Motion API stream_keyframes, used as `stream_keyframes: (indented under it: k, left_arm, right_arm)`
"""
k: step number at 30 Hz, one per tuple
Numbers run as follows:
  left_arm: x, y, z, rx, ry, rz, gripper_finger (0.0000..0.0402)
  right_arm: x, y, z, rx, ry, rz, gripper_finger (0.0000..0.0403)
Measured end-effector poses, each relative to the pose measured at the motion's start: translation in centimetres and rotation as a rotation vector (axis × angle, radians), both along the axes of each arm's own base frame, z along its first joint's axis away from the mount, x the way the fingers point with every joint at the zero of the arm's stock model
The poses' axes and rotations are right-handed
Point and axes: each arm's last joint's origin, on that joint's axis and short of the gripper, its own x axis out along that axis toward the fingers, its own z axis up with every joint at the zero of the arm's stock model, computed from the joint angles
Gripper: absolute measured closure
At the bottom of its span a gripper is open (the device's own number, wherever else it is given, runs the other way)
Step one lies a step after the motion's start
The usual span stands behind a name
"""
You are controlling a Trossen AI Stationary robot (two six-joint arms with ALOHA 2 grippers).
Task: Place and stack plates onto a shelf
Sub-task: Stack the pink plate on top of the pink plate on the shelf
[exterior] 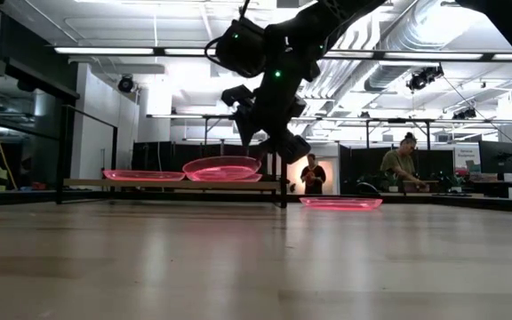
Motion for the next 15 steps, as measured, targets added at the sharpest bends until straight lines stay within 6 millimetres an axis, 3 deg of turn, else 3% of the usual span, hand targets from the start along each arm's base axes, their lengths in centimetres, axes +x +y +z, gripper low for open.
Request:
stream_keyframes:
  k: [7, 15]
  left_arm:
    - [0.0, 0.0, 0.0, 0.002, 0.000, 0.010, 0.0291]
    - [0.0, 0.0, 0.0, 0.022, 0.000, 0.028, 0.0291]
  right_arm:
    - [0.3, -0.3, 2.2, 0.018, 0.050, -0.004, 0.0227]
    - [0.3, -0.8, 4.4, 0.045, 0.155, 0.059, 0.0249]
